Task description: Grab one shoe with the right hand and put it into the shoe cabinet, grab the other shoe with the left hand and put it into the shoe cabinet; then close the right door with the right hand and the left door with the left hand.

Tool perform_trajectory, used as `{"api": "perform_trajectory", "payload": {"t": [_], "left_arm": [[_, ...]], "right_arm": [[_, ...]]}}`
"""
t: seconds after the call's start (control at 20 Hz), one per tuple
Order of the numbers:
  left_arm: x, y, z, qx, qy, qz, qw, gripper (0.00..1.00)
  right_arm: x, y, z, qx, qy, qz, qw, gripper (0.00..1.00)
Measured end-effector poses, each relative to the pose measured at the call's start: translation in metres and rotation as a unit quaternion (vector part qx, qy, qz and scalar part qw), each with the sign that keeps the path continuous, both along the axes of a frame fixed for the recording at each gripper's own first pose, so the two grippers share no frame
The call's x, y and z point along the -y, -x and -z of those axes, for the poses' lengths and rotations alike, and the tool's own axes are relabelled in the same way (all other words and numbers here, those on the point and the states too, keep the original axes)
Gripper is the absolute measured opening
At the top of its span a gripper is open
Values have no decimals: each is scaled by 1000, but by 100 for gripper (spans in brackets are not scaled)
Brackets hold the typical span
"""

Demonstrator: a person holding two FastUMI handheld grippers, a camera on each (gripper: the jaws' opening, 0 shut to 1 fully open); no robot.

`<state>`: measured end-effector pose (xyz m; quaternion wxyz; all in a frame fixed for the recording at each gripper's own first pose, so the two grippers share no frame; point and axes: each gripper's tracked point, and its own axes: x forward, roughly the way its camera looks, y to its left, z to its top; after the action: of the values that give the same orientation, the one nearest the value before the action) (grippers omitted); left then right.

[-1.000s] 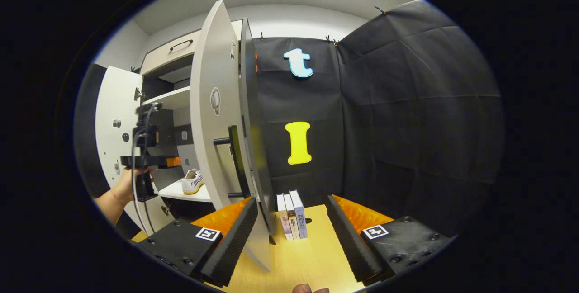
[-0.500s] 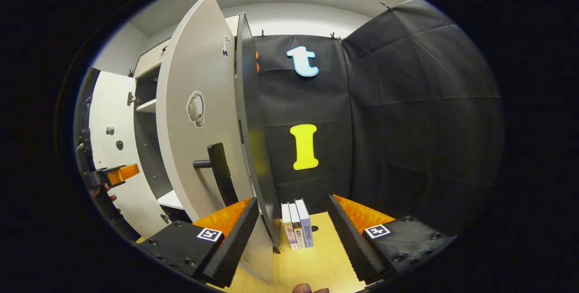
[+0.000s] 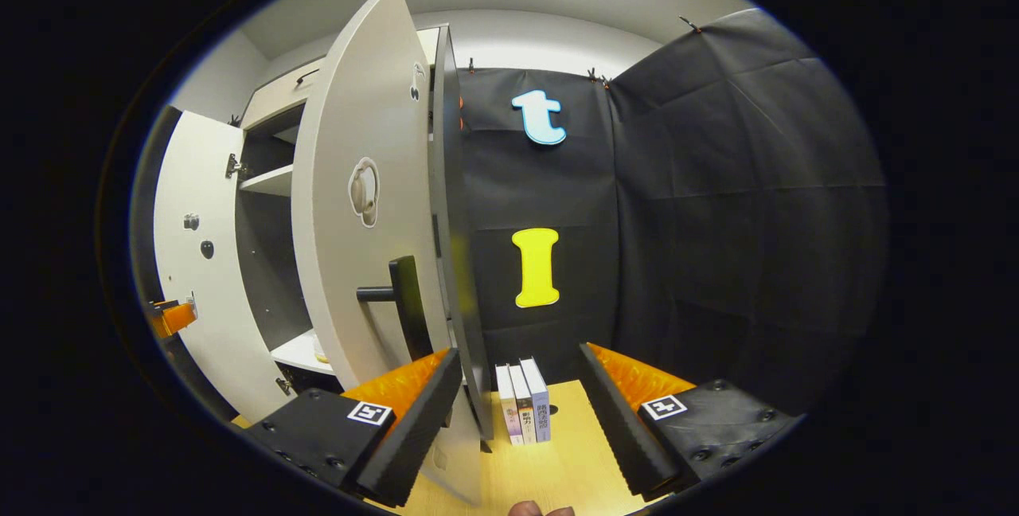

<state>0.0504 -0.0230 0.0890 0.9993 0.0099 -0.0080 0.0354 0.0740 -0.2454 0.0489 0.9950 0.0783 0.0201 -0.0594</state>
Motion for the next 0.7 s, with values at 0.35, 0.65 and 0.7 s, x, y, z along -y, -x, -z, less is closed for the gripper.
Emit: {"api": "perform_trajectory", "payload": {"t": [0.35,0.65,0.7], "left_arm": [[-36,15,3,-1,6,5,1000,93],[-74,27,-2,6,15,-1,1000,94],[-81,29,0,5,14,-5,1000,93]], "right_arm": [[-41,6,0,4,-12,5,1000,98],[-102,0,-1,10,-26,-26,999,98],[-114,-5,0,10,-30,-35,999,98]]}}
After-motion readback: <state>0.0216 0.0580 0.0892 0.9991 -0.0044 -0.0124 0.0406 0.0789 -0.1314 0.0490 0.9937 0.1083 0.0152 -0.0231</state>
